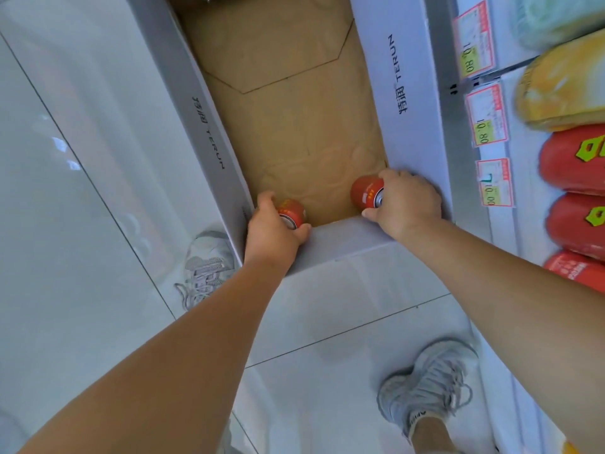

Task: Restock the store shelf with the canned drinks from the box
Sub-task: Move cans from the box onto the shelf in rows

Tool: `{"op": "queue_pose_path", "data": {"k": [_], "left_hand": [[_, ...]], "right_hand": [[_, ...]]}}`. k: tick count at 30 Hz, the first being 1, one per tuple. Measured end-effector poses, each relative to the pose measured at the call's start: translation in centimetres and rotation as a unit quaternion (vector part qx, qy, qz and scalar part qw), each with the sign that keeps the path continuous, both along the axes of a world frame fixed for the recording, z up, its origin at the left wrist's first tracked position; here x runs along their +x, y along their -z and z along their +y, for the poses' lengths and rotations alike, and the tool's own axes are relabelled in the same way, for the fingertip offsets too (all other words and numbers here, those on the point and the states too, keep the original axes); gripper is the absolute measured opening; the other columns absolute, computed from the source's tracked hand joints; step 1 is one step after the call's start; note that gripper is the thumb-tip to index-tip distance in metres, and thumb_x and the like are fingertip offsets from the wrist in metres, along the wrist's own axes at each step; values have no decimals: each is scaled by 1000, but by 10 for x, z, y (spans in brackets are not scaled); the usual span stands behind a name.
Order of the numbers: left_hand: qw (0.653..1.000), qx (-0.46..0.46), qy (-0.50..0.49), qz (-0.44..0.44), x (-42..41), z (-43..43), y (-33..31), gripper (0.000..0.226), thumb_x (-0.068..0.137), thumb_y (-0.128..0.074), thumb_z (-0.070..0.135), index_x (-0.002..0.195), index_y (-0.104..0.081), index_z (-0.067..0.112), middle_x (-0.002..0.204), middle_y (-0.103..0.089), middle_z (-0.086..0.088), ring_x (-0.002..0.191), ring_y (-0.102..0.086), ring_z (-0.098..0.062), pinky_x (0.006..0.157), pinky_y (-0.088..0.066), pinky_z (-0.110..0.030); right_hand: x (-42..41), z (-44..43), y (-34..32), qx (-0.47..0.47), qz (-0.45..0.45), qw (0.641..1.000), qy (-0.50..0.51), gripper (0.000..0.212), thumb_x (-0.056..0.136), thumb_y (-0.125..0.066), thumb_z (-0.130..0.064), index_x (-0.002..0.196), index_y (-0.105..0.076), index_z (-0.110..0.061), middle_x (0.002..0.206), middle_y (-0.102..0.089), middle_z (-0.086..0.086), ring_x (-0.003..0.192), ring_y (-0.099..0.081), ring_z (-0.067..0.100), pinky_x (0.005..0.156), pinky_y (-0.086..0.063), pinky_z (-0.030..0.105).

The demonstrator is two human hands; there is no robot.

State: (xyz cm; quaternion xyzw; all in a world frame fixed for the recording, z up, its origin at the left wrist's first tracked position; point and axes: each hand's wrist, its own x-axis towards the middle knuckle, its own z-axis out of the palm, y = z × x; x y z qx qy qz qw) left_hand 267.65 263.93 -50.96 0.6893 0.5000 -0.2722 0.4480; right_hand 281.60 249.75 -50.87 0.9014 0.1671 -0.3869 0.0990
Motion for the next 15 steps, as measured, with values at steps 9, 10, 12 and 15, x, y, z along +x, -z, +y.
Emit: {"op": "queue_pose_path", "data": {"k": [9, 10, 12, 15], "left_hand": [[997, 14, 8, -82, 16, 25, -143, 52, 73, -81, 24, 113, -49, 30, 97, -53, 9, 74, -52, -1, 66, -41, -14], [995, 10, 17, -94, 21, 30, -168, 49, 72, -81, 24, 109, -49, 32, 97, -55, 9, 74, -52, 2, 61, -40, -10], [992, 9, 32, -121, 33, 37, -224, 46, 70, -81, 28, 105, -52, 32, 97, -60, 8, 79, -57, 0, 57, -40, -6], [984, 8, 61, -165, 57, 48, -326, 46, 68, -82, 34, 106, -56, 33, 95, -62, 10, 85, -62, -9, 72, -51, -20]], "right_hand": [[4, -1, -155, 249, 31, 893, 374, 45, 68, -79, -30, 109, -59, -33, 100, -61, -11, 94, -60, 12, 73, -47, 21], [6, 0, -186, 270, 22, 881, 388, 50, 69, -79, -25, 113, -58, -33, 101, -60, -12, 92, -60, 10, 69, -45, 16], [9, 5, -254, 301, 0, 863, 405, 55, 69, -79, -19, 118, -57, -30, 101, -60, -12, 90, -59, 7, 68, -41, 10], [12, 10, -367, 332, -48, 841, 424, 54, 67, -79, -20, 116, -58, -33, 103, -63, -12, 89, -60, 4, 68, -40, 10]]}}
